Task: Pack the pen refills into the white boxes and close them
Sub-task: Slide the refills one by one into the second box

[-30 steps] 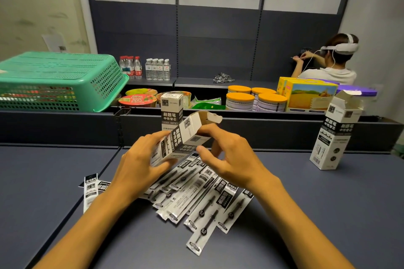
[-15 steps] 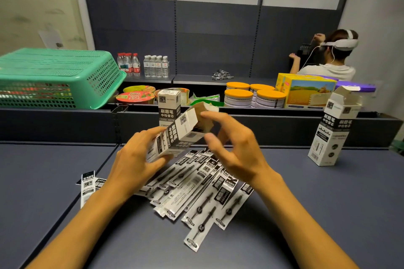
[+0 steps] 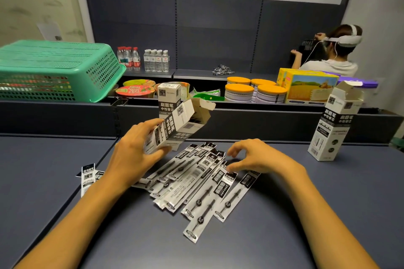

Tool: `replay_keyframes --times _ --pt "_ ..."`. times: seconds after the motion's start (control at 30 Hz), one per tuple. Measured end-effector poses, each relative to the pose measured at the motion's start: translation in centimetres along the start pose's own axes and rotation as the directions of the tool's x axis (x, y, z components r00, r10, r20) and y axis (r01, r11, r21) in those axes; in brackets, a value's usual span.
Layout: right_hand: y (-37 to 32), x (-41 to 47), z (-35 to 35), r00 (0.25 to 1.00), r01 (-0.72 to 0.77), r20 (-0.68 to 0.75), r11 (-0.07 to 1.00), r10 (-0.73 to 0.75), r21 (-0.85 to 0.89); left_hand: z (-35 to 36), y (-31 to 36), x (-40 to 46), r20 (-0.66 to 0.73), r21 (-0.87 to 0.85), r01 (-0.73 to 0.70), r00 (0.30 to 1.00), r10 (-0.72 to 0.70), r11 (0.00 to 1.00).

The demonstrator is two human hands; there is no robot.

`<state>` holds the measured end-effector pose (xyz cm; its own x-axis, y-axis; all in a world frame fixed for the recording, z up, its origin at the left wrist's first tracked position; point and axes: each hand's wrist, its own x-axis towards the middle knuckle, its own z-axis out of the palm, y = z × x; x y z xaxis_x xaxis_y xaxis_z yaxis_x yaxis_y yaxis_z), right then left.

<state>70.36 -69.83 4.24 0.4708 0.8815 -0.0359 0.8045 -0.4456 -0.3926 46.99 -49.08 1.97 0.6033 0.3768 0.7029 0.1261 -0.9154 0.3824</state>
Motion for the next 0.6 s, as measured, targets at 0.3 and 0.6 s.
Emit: replay_keyframes --times 0.3,0.6 --pt "-1.1 -0.7 0.9 0.982 0.060 0.174 0.995 -0.073 0.077 0.2 0.4 -0.3 -0.007 -0.019 -0.027 1.000 0.027 0.999" --pt "-1.0 -0.7 0.7 0.988 0.042 0.137 0.975 -0.073 0.218 -0.1 1.0 -0.1 -0.036 -0.079 -0.081 0.996 0.079 0.994"
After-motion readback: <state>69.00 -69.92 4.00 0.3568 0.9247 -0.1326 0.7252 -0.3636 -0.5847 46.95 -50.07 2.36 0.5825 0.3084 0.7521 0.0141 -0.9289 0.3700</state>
